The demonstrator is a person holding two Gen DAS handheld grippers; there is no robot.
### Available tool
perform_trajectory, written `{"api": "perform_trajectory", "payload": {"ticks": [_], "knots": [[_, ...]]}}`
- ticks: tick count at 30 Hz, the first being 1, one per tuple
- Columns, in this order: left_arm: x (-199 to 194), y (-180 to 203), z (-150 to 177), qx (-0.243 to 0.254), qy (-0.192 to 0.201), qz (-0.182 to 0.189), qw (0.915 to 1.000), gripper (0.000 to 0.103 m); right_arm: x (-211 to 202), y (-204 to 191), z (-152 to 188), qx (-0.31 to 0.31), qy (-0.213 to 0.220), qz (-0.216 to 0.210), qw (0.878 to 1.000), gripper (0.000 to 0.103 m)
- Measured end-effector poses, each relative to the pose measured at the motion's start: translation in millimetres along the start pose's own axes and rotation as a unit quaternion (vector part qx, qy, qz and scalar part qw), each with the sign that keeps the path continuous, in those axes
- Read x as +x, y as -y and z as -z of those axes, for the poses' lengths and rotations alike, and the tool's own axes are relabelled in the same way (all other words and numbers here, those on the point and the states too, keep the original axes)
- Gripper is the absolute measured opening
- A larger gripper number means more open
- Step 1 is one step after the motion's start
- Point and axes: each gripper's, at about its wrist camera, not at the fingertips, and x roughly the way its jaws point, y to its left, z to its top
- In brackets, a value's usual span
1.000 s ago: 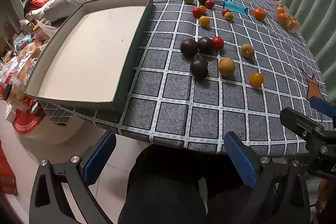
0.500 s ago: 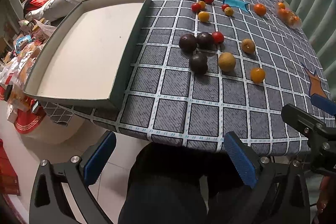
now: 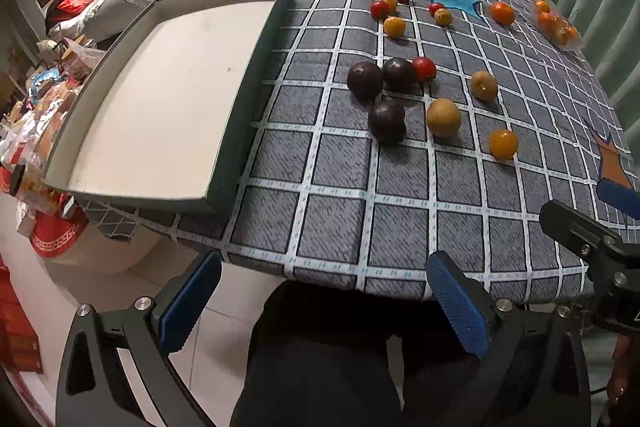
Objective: Organize fruits
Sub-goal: 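Move both tools toward the cluster of plums and small fruits, then grasp a dark plum with the left tool while the right tool grasps a brown fruit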
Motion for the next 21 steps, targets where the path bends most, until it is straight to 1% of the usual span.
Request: {"api": "perform_trajectory", "payload": {"ticks": [9, 16, 21], "knots": [[7, 8, -15, 0.017, 0.01, -0.005, 0.9998, 0.103, 6, 6, -12, 0.003, 0.007, 0.008, 1.0, 0.103], [17, 17, -32, 0.018, 0.018, -0.002, 0.9997, 0.103, 9, 18, -35, 0.013, 0.023, 0.017, 1.0, 0.103], [24, 20, -41, 0.014, 0.033, 0.001, 0.9994, 0.103, 20, 19, -50, 0.013, 0.023, 0.012, 1.0, 0.103]]}}
